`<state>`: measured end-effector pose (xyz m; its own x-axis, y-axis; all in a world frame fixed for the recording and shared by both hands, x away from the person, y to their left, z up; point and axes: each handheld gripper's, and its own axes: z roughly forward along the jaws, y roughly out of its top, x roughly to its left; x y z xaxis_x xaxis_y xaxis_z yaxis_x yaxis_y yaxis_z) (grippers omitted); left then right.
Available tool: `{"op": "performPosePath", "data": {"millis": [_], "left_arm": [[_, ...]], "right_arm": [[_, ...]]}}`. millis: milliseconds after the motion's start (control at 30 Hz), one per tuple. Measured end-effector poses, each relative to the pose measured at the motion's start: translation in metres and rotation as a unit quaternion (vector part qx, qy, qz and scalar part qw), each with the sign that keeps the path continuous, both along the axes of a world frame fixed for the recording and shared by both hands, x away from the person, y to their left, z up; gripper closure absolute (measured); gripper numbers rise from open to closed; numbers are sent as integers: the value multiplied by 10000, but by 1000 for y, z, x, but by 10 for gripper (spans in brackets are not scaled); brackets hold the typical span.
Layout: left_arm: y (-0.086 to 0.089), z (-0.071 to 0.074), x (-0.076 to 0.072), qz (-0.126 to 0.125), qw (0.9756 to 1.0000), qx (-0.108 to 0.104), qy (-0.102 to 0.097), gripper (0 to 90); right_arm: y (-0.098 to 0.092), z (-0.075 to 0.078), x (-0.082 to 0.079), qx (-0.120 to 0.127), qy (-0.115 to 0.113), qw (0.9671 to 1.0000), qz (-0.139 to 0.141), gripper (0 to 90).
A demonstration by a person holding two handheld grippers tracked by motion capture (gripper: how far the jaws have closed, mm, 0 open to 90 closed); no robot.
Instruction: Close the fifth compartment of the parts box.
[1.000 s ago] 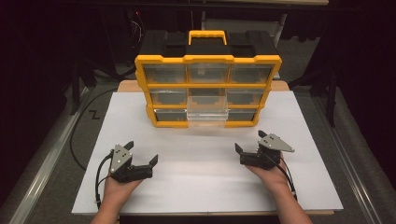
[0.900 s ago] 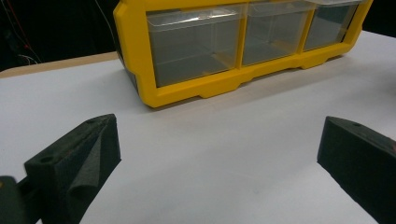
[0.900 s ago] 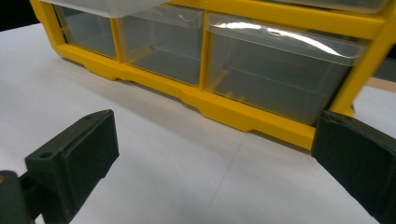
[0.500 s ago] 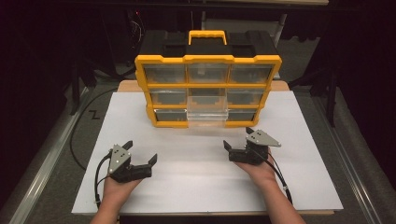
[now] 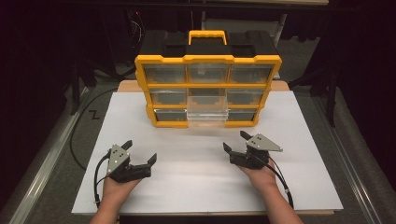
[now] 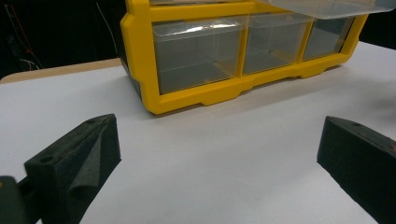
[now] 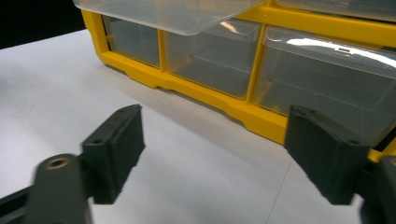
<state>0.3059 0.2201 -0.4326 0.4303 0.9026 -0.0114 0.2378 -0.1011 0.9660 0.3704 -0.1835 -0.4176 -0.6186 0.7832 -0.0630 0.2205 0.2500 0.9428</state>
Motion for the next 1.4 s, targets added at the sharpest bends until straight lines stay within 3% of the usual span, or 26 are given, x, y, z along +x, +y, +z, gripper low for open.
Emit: {"op": "performPosePath", "data": {"millis": [67, 367, 400, 667, 867, 1167, 1400], "left_arm": [[0, 0, 0, 0, 10000, -4, 1, 2], [0, 0, 0, -18, 10000, 5, 10, 2], [0, 0, 0, -18, 10000, 9, 8, 2], [0, 0, 0, -14, 10000, 12, 7, 3], [0, 0, 0, -13, 10000, 17, 12, 3], [-1, -1, 0, -23, 10000, 21, 18, 4], [-2, -2, 2, -55, 10000, 20, 9, 5]], "right_arm": [[-2, -1, -3, -11, -37, 10000, 81, 373], [-7, -1, -8, 41, -14, 9999, 113, 500], [-8, -1, -7, 75, -7, 9999, 98, 580], [-11, 1, -8, 101, -1, 9999, 49, 712], [-11, 4, -11, 115, -111, 9999, 55, 891], [-11, 8, -13, 222, -204, 9995, 112, 900], [0, 11, -13, 226, -176, 9994, 179, 900]]}}
